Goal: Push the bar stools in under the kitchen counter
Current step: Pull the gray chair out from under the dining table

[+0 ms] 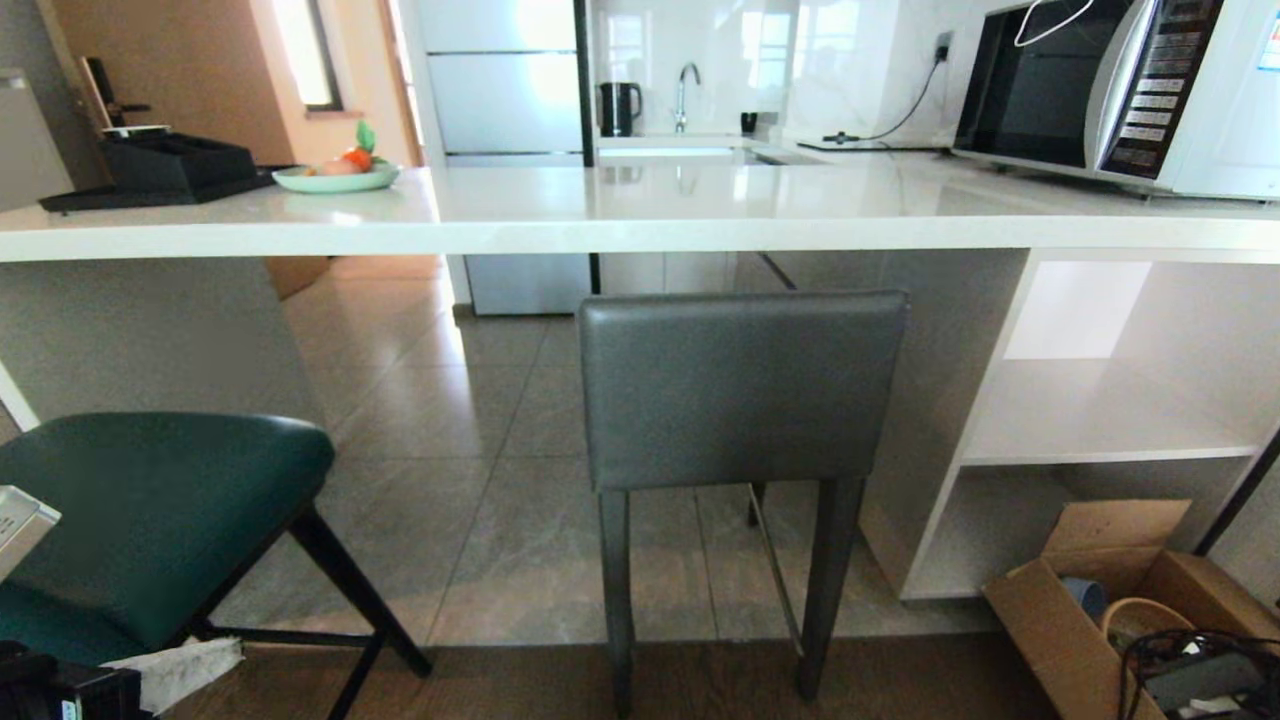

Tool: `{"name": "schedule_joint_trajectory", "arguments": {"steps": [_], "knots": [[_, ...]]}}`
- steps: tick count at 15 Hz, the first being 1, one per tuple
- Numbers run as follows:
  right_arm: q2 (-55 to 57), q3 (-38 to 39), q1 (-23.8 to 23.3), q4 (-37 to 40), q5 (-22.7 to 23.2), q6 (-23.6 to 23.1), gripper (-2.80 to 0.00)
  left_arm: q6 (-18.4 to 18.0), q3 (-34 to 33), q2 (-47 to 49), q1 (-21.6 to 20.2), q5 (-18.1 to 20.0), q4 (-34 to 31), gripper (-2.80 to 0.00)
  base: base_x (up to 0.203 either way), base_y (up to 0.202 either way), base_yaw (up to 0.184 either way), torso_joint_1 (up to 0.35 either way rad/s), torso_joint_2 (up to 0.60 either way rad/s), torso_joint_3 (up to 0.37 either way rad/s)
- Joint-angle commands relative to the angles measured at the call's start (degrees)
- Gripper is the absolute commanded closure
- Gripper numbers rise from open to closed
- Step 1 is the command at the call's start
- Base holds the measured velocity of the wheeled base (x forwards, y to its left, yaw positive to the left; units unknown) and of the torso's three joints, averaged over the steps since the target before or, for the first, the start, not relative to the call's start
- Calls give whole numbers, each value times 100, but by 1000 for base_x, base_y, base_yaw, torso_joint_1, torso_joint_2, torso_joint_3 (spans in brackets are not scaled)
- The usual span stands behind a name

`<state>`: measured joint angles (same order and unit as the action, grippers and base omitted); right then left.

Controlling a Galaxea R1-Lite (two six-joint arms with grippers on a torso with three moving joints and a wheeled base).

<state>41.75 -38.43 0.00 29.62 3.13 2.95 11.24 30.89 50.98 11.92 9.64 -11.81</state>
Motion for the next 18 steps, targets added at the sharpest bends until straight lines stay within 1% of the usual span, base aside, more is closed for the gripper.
{"name": "schedule_joint_trajectory", "arguments": {"steps": [1,3,4,5,6,7,9,11,14,17,18], "knots": [[8,38,0,16,11,4,0,10,-12,-26,3,11,-5,0,191,0,2,1,5,6],[17,109,0,-98,19,4,0,-1,-84,-36,3,11,-5,0,195,0,2,2,4,3],[46,197,0,-303,20,9,0,-1,-139,-57,15,11,1,0,194,0,2,2,4,-3],[66,335,0,-689,17,11,0,8,-178,-96,46,14,43,0,195,0,4,2,-2,-1],[122,535,-4,-1251,-11,9,0,10,-257,-85,55,13,185,0,174,0,4,4,7,2],[300,737,-9,-1779,-69,7,0,10,-324,-40,56,12,443,0,118,0,1,7,6,-6],[937,980,-15,-2714,-267,28,0,12,-447,257,56,11,1224,0,0,0,0,0,0,0],[1695,1024,-16,-3568,-340,130,0,9,-488,839,49,-6,2067,0,0,0,0,0,0,0],[3064,913,-11,-4656,-320,197,0,67,-421,2197,68,-181,3215,0,0,0,0,0,0,0],[4515,561,-8,-5877,-149,137,0,189,-232,3765,117,-347,4851,0,0,0,0,0,0,0],[4905,373,-9,-6286,-114,70,0,213,-75,4208,180,-381,5272,0,0,0,0,0,0,0]]}}
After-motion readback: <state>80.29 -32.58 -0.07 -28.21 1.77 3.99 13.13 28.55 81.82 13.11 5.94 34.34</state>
